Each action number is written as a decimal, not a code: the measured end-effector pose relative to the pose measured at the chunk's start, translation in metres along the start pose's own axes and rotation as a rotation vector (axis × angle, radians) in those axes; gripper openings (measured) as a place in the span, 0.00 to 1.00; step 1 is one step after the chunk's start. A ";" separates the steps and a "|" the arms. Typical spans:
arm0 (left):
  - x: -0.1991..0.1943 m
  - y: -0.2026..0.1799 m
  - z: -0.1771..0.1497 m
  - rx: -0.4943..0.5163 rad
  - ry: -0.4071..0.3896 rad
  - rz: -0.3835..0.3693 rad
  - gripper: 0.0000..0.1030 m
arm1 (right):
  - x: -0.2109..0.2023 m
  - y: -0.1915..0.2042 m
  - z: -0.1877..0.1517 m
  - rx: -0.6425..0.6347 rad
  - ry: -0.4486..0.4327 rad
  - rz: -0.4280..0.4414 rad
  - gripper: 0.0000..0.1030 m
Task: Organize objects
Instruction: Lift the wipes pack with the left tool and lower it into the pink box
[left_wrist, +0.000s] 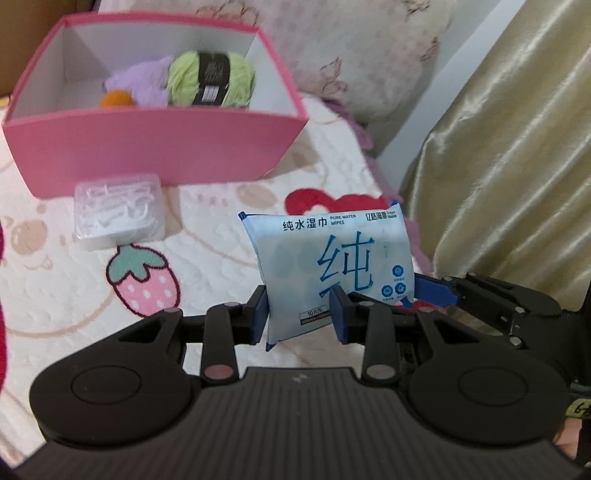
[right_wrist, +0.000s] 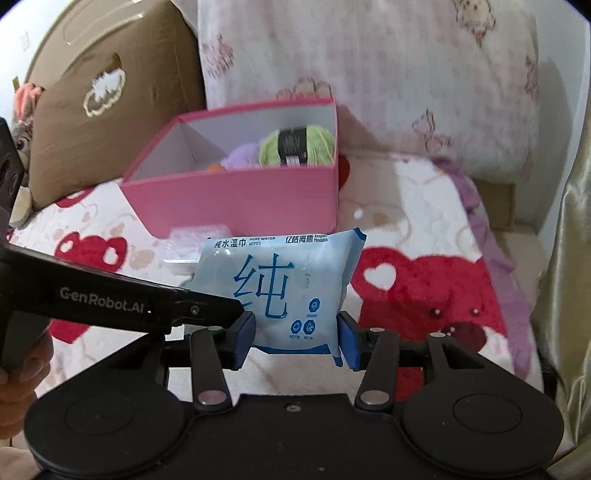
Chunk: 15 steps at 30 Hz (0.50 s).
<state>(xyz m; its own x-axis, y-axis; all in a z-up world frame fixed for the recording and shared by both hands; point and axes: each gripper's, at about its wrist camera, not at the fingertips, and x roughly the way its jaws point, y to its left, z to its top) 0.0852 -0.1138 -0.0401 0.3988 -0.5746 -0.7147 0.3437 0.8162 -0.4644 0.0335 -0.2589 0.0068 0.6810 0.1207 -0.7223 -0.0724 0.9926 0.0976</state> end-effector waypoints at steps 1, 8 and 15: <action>-0.007 -0.003 0.001 0.004 -0.005 0.000 0.32 | -0.006 0.002 0.002 -0.004 -0.009 -0.002 0.53; -0.041 -0.020 0.008 0.045 -0.052 0.039 0.32 | -0.033 0.015 0.016 -0.031 -0.063 0.007 0.53; -0.058 -0.020 0.011 0.047 -0.078 0.072 0.32 | -0.040 0.031 0.027 -0.062 -0.071 0.002 0.53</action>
<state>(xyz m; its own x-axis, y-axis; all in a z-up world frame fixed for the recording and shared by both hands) 0.0642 -0.0978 0.0167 0.4884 -0.5192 -0.7014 0.3509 0.8528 -0.3869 0.0238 -0.2329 0.0576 0.7304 0.1236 -0.6718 -0.1173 0.9916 0.0549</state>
